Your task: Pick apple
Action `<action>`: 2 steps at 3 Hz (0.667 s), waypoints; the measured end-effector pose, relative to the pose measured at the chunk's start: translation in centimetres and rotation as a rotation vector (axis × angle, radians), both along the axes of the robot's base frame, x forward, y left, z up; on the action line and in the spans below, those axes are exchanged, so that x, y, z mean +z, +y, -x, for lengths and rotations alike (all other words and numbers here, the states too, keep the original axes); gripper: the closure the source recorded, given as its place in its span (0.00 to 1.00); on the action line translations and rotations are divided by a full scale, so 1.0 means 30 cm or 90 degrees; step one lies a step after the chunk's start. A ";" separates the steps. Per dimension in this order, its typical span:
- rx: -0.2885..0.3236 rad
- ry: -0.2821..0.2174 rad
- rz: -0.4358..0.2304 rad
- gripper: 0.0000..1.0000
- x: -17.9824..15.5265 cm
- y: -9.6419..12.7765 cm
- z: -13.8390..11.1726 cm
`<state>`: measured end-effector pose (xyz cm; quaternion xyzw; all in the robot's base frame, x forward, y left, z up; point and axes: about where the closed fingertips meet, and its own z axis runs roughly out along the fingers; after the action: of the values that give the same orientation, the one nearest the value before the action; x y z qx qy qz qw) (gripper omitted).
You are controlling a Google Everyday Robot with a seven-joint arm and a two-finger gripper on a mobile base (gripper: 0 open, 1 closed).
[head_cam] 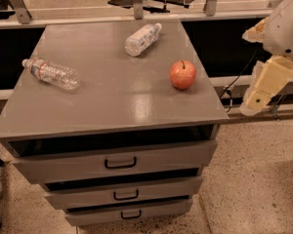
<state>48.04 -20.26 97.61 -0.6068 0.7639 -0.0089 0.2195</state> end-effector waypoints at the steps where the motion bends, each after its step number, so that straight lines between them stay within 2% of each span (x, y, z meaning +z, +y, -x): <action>1: 0.025 -0.016 -0.051 0.00 -0.042 0.079 -0.077; 2: 0.049 -0.026 -0.109 0.00 -0.088 0.160 -0.151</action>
Offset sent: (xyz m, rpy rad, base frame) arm 0.0757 0.0769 -0.0436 0.2969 -0.0608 0.1199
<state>52.58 -15.47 94.99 -0.6144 0.7334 0.0521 0.2863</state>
